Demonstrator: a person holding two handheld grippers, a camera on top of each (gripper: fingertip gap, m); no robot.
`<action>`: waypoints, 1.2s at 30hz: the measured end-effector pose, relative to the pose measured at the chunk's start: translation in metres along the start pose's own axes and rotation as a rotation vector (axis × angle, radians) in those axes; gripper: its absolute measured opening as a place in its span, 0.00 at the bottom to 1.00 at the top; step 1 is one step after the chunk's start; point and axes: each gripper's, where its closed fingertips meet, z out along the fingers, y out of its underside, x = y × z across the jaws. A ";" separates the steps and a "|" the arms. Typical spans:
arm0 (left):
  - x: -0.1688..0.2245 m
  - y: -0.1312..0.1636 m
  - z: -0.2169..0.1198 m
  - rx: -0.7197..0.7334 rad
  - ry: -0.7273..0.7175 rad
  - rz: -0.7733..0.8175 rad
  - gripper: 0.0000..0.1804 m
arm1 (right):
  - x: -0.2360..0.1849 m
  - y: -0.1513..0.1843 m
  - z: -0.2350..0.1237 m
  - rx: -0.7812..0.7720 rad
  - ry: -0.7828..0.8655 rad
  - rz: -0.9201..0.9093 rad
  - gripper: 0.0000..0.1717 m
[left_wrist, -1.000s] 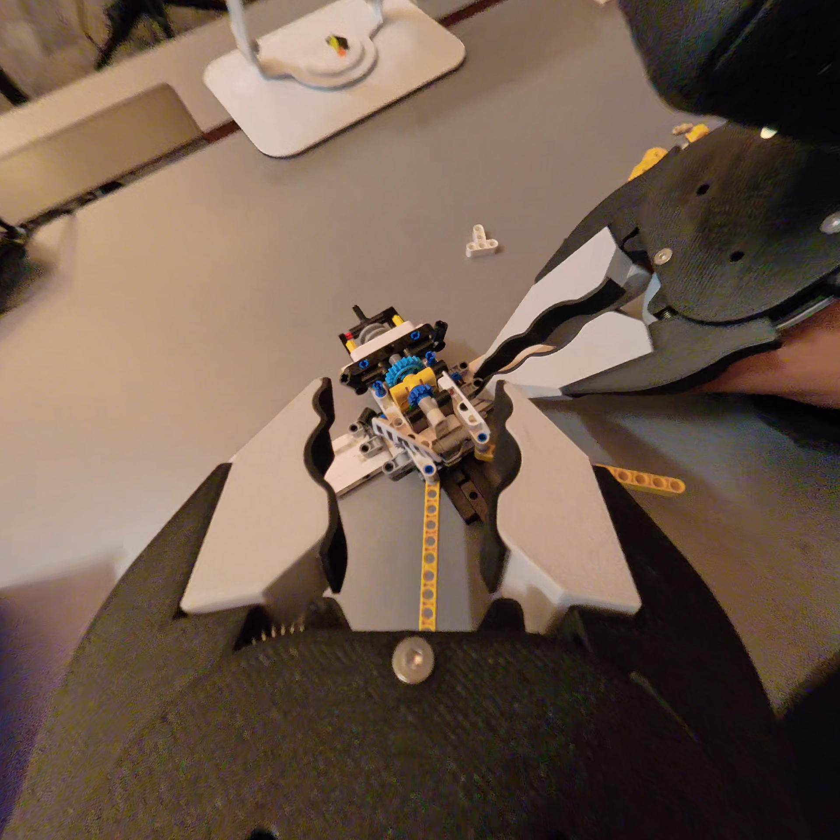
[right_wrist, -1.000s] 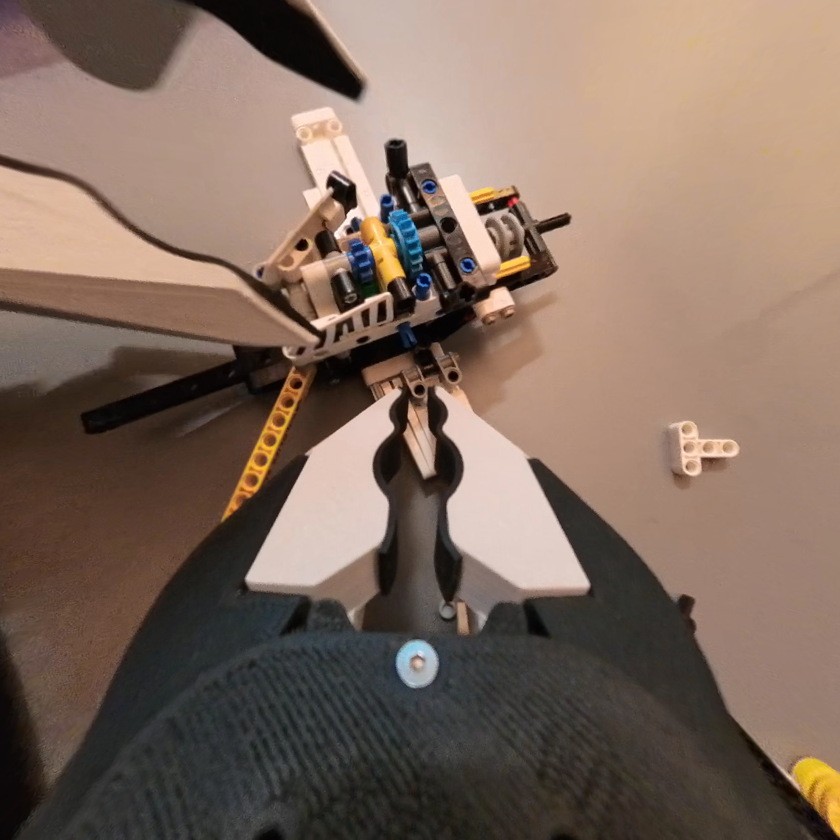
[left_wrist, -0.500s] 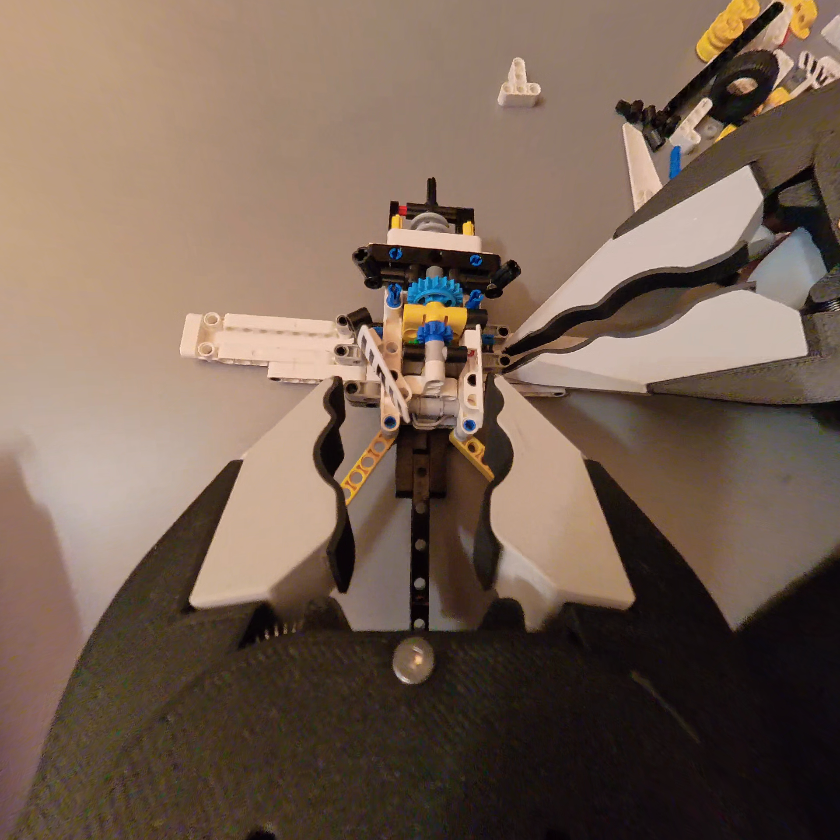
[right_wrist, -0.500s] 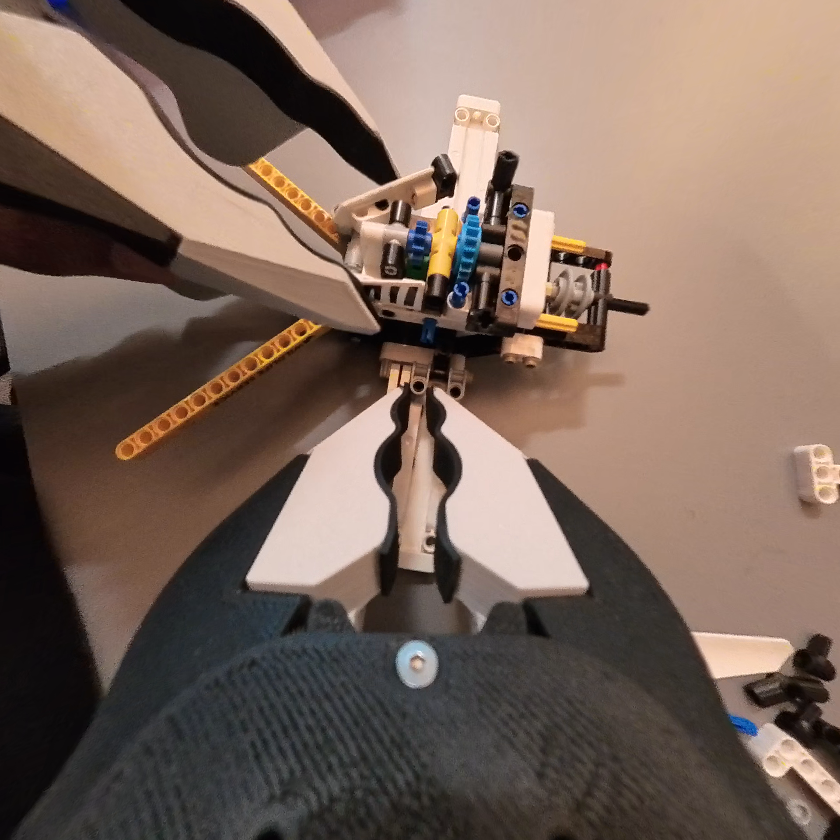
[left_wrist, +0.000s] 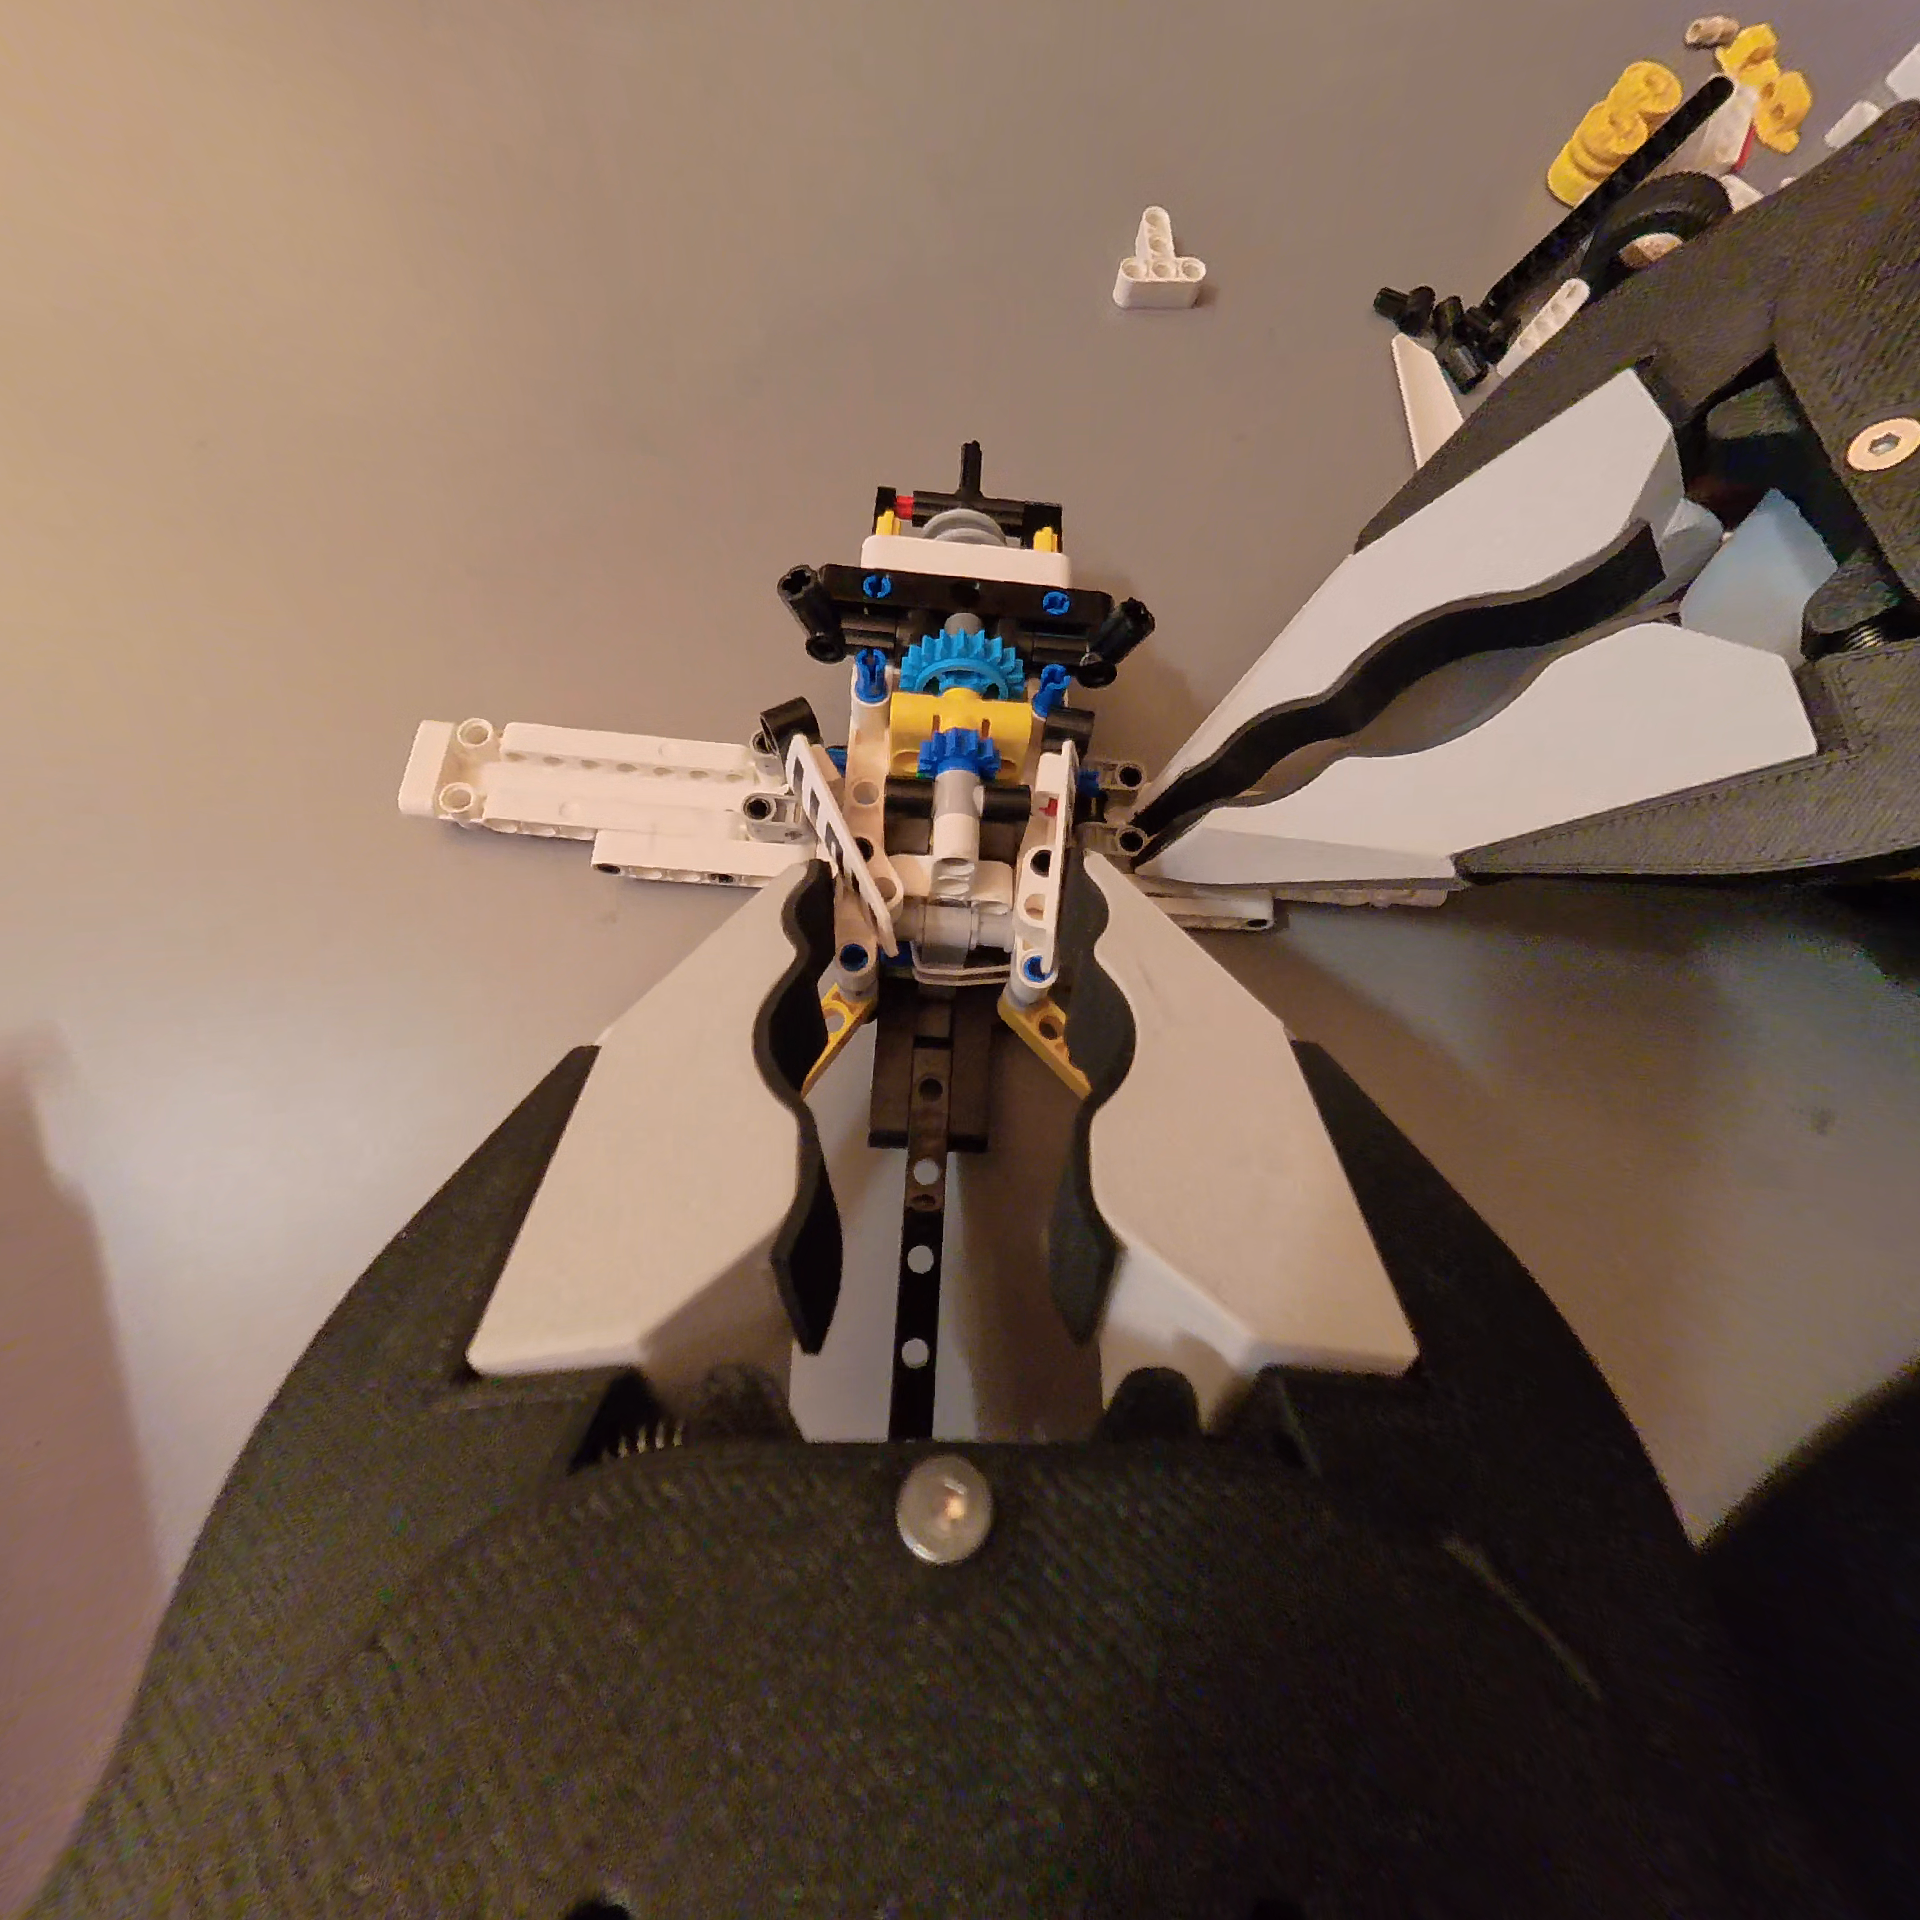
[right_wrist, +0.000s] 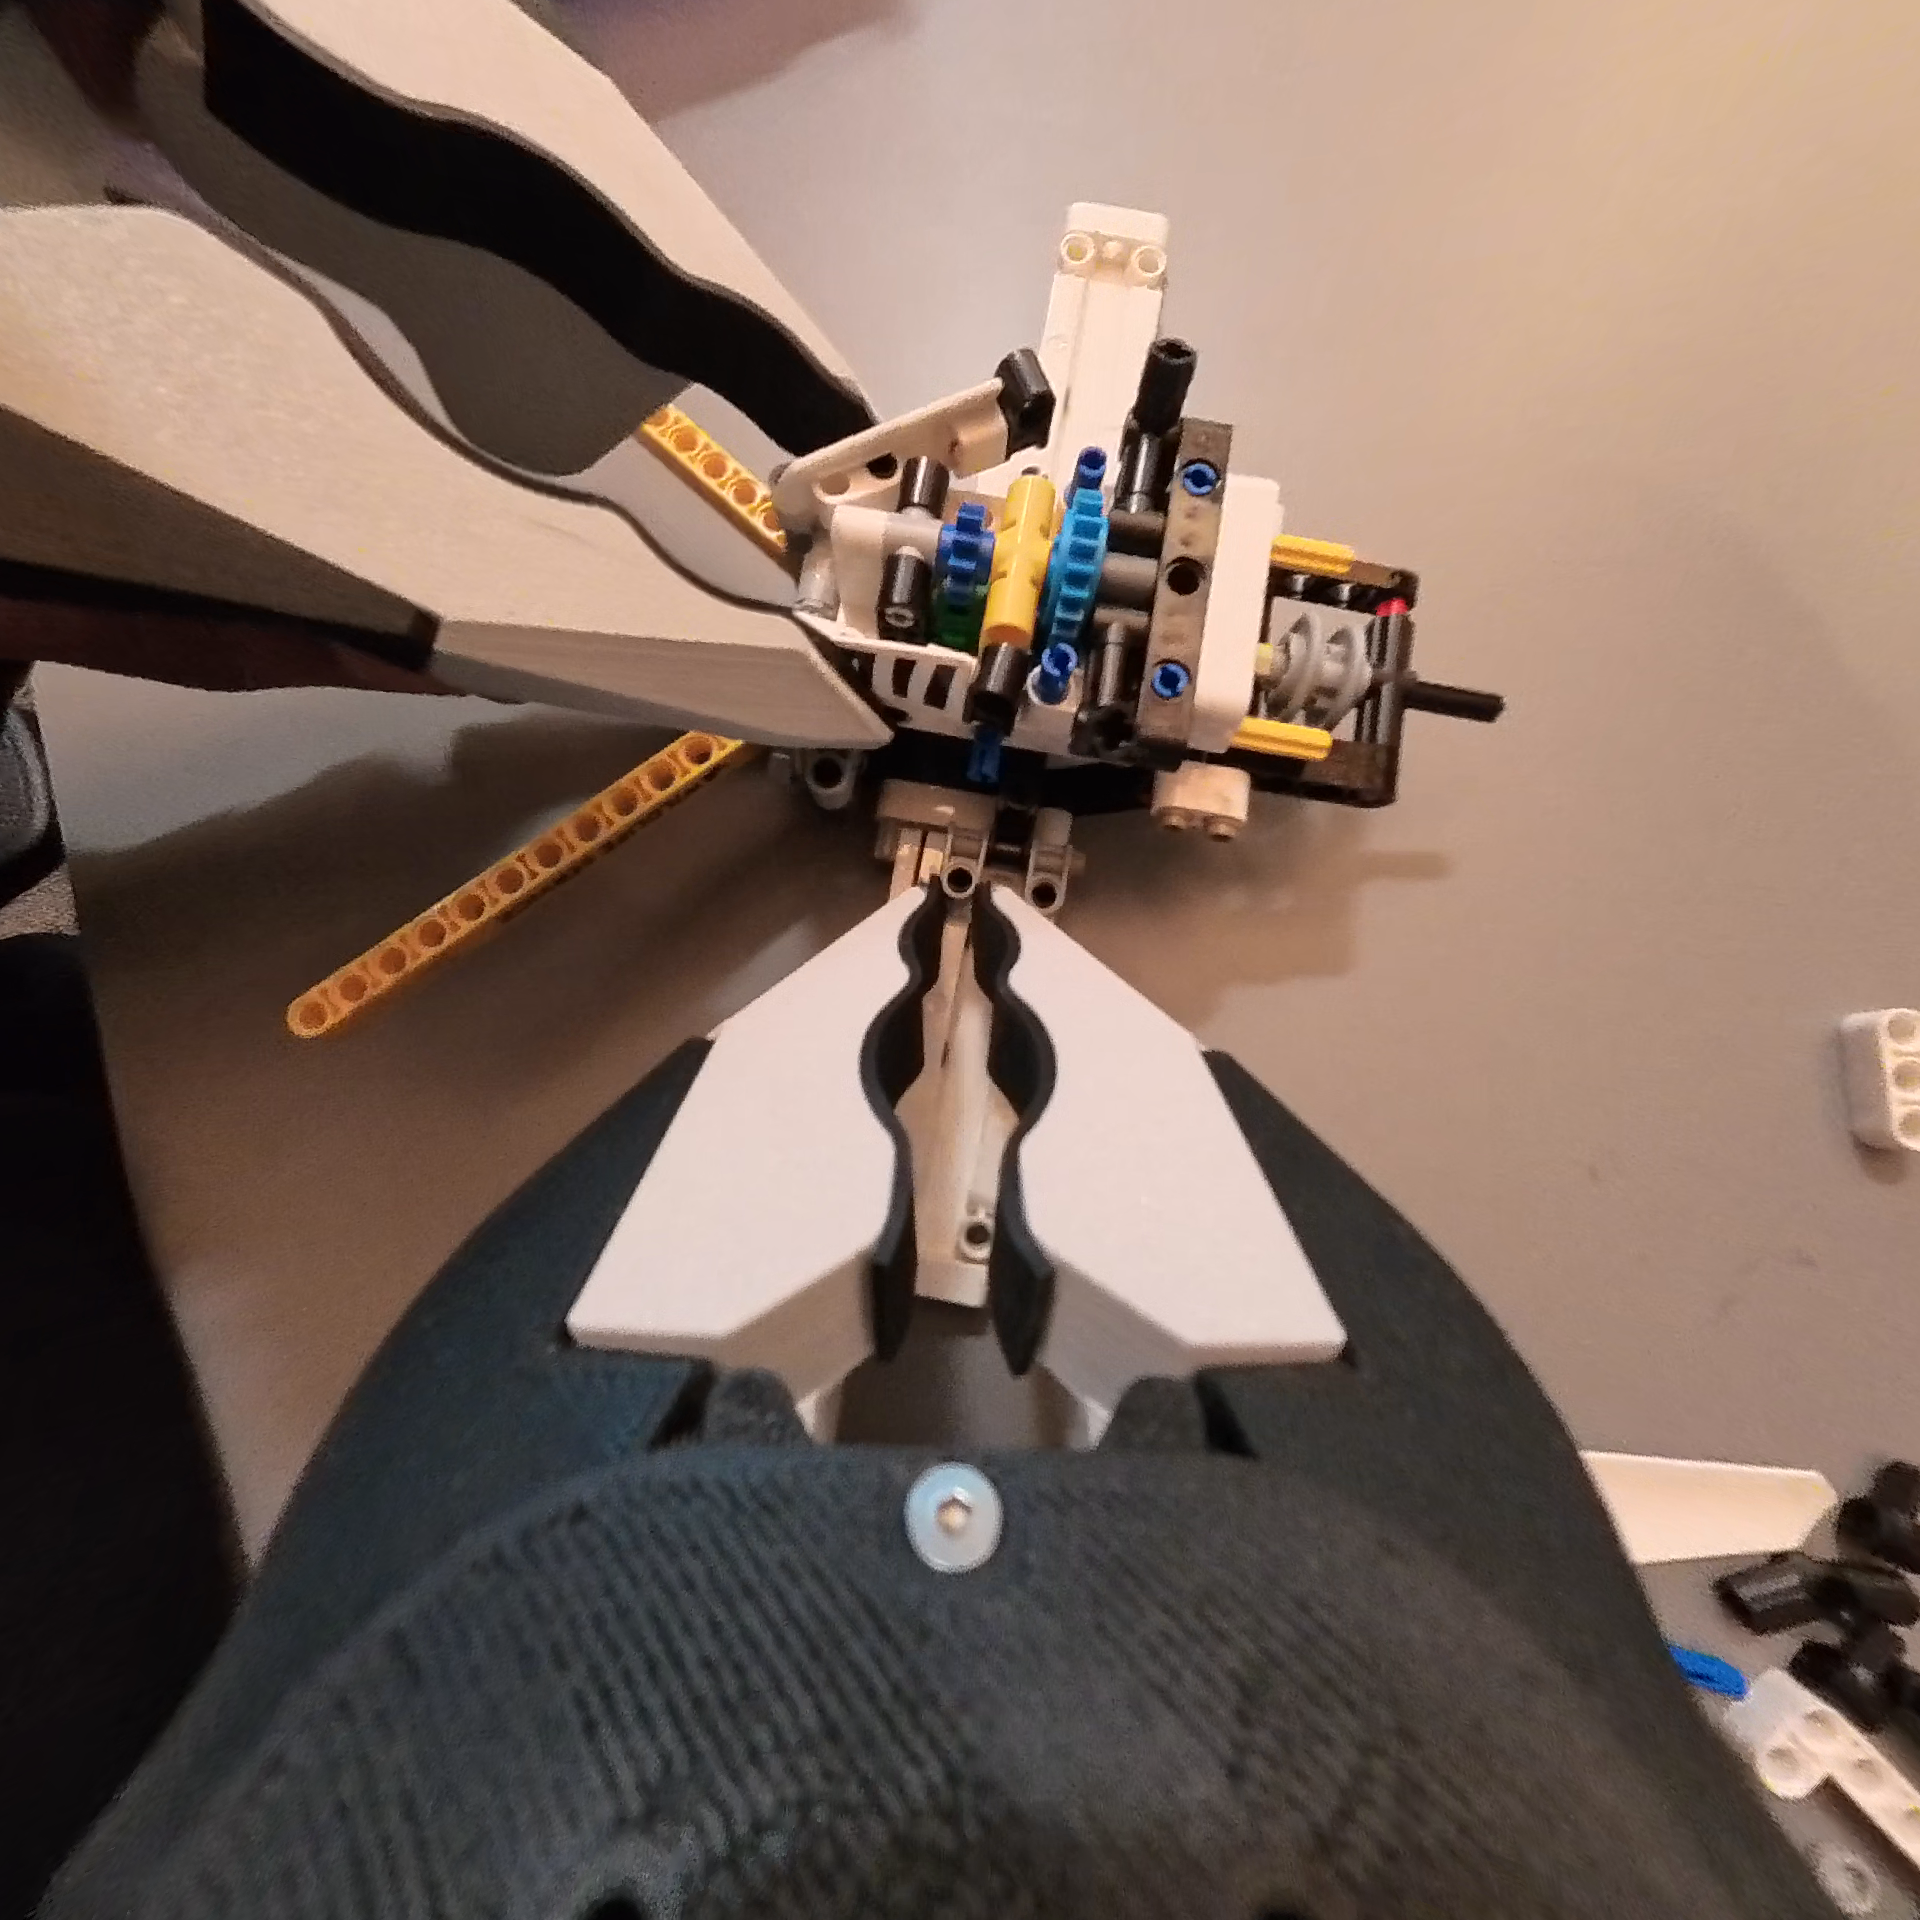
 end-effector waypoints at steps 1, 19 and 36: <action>0.000 0.000 0.000 -0.001 -0.001 0.001 0.25 | 0.000 0.000 0.000 -0.003 -0.003 -0.007 0.02; -0.003 0.000 0.001 -0.004 -0.006 0.015 0.25 | 0.004 -0.019 -0.017 0.075 0.096 -0.029 0.01; -0.003 -0.003 0.003 0.034 -0.028 0.031 0.25 | 0.008 -0.004 0.005 -0.024 0.068 0.028 0.03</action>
